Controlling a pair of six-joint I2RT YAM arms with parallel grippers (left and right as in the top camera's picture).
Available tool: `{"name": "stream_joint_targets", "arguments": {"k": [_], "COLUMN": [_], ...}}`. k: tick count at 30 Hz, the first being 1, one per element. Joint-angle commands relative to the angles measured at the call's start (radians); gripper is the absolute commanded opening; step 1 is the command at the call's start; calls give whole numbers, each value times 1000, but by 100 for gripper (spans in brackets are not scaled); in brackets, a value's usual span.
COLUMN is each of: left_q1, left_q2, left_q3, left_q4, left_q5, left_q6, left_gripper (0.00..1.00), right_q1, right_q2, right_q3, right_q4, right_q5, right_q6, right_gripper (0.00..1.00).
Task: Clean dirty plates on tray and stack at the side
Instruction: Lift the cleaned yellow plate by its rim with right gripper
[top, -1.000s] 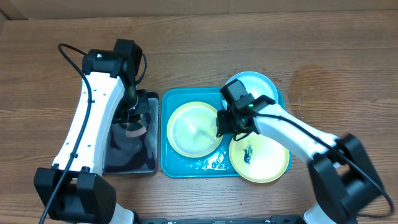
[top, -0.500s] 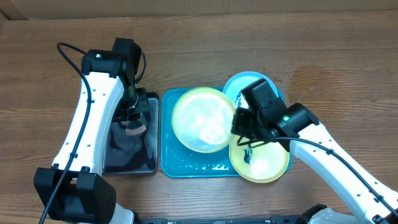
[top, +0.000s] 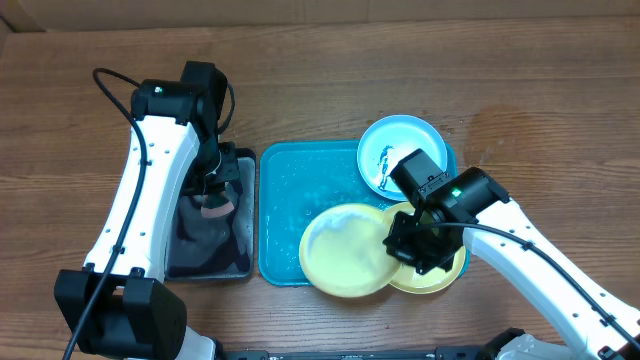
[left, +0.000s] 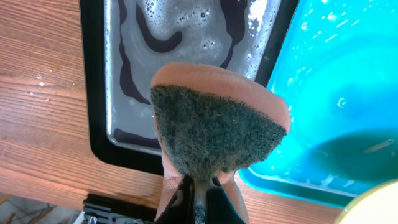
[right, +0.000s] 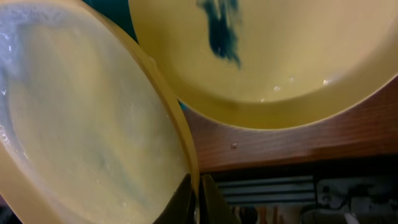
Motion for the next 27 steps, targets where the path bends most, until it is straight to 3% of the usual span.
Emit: {"name": "stream_joint_targets", "arguments": {"k": [1, 8, 18, 22, 27], "left_q1": [2, 23, 153, 191, 196], "left_q2": [-13, -13, -13, -13, -13], "left_q3": [10, 10, 10, 10, 10], "left_q4": [-10, -6, -4, 4, 25], "left_q5": [-14, -21, 31, 41, 92], "left_q6": [28, 26, 27, 32, 64], "left_gripper": [4, 4, 4, 4, 4], "right_q1": [25, 44, 44, 44, 43], "right_q2": [-14, -14, -14, -13, -10], "right_q3": [4, 3, -66, -111, -116], "right_q4": [-19, 75, 464, 603, 641], "right_q5": [-180, -213, -188, -112, 73], "right_q6": [-71, -135, -224, -243, -270], "right_gripper": [4, 4, 4, 4, 4]}}
